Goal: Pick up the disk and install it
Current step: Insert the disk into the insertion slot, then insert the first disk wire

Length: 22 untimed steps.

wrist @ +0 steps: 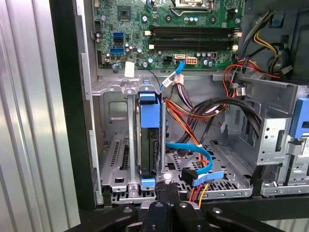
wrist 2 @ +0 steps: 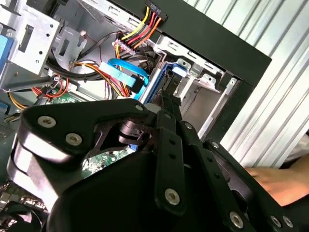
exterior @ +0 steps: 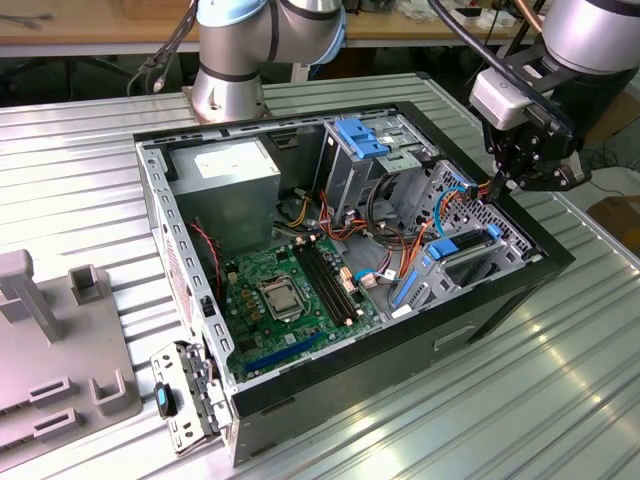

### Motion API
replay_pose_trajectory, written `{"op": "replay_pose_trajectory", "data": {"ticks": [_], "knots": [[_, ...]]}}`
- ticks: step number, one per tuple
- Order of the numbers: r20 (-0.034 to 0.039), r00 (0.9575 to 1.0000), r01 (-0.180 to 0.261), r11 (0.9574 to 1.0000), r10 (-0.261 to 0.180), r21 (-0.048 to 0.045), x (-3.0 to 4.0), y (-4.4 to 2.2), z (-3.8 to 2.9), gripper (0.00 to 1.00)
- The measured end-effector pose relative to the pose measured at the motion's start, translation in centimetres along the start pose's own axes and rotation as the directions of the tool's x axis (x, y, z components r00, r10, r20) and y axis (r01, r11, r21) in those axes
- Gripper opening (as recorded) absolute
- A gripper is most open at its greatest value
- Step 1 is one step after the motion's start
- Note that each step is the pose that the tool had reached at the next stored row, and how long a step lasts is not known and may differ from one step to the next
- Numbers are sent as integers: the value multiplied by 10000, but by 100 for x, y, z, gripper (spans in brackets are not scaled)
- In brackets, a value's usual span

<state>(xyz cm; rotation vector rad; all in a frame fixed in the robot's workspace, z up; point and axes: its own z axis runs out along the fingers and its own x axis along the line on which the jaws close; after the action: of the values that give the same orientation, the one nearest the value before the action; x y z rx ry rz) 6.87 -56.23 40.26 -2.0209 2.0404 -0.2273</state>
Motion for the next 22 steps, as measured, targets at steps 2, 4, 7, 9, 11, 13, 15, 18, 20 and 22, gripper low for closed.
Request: {"op": "replay_pose_trajectory", "data": {"ticks": [2,4,7,9,11,13,15,18,20,22], "knots": [[-2,10000,0,10000,0,0,0,0,0,11],[-3,10000,1,10000,-1,0,1,0,0,11],[-1,10000,-20,10000,20,-22,7,2,6,11],[-5,10000,-63,9999,62,-130,46,7,23,11],[-53,9998,-210,9990,208,-390,71,13,45,11],[-83,9995,-297,9983,293,-494,83,18,60,11],[-99,9994,-338,9978,333,-575,87,20,66,11],[-99,9994,-339,9977,334,-581,87,20,66,11],[-99,9994,-340,9977,335,-585,87,20,66,11],[-98,9994,-339,9977,334,-589,86,4,72,11]]}}
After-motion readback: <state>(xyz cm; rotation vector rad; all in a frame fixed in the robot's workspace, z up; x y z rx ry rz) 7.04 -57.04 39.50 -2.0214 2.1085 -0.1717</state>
